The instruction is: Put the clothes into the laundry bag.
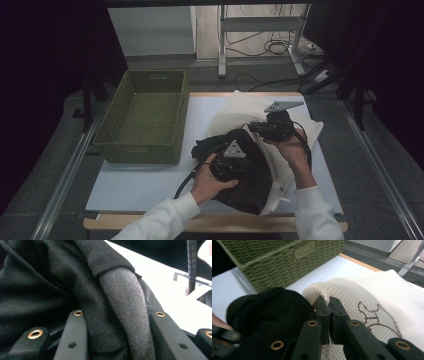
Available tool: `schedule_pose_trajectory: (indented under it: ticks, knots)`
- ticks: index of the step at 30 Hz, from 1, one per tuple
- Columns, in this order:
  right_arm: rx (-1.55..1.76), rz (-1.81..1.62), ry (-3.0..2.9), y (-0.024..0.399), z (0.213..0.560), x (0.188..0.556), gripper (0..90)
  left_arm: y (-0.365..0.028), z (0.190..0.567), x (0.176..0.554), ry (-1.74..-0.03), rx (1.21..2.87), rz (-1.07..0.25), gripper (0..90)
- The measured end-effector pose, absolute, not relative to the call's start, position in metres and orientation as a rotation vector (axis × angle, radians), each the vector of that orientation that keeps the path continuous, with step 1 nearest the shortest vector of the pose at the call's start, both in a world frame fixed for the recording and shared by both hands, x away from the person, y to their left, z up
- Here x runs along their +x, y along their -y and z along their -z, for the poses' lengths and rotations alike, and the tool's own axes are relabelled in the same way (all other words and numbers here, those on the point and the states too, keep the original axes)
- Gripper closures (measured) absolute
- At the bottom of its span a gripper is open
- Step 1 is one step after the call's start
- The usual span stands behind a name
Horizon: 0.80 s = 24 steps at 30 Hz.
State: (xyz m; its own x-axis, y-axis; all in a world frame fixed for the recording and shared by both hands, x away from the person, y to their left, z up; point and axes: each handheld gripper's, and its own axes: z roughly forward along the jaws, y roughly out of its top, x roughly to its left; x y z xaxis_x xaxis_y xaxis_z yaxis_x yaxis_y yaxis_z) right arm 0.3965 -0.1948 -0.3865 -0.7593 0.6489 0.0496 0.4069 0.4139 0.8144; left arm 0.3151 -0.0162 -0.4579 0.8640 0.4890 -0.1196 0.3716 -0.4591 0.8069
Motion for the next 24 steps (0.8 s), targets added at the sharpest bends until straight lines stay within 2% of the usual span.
schedule_pose_trajectory:
  ticks: [24]
  knots:
    - [0.875,-1.283,-2.426,0.189,0.380,0.389,87.2,0.025,0.458,0.341,-0.718,2.109,-0.213,65.4]
